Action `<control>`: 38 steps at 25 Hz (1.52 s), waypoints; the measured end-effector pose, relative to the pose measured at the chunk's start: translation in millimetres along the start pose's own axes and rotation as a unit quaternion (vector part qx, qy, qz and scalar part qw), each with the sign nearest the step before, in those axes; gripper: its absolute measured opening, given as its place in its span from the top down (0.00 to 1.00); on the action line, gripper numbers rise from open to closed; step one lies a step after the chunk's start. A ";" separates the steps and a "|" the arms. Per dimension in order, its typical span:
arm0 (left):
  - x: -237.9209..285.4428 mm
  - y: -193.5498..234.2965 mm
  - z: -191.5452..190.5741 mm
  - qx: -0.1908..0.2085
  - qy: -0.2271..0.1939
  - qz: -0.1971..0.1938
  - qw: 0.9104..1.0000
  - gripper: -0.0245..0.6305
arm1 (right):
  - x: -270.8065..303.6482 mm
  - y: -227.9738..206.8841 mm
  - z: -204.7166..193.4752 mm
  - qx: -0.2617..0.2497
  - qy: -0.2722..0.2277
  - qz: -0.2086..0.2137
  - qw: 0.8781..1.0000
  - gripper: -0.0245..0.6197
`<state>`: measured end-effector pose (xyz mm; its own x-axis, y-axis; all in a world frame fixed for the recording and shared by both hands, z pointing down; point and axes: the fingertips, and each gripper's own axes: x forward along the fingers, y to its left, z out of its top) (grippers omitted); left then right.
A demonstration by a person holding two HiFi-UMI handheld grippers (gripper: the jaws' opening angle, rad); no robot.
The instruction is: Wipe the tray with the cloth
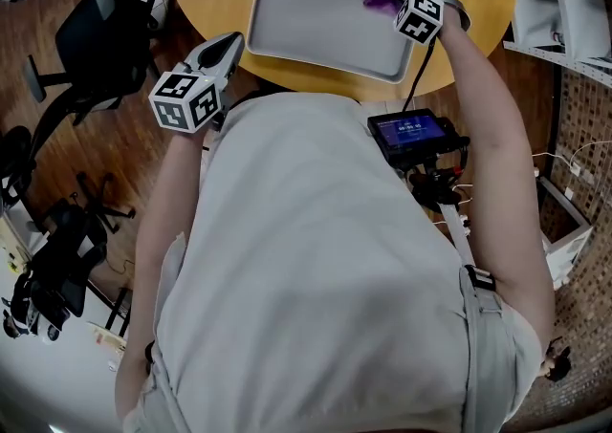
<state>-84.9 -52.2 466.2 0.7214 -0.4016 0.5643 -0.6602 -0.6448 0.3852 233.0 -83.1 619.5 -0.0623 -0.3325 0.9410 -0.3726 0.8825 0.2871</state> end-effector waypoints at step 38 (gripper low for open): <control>5.5 -1.3 -17.0 0.015 0.012 -0.049 0.999 0.96 | -35.4 187.2 36.3 0.026 -0.020 0.147 0.989 0.89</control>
<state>-83.6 -42.5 481.2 0.7770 -0.3205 0.5419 -0.5800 -0.6992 0.4180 131.9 81.7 633.5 -0.2108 -0.0786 0.9744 -0.3806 0.9247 -0.0077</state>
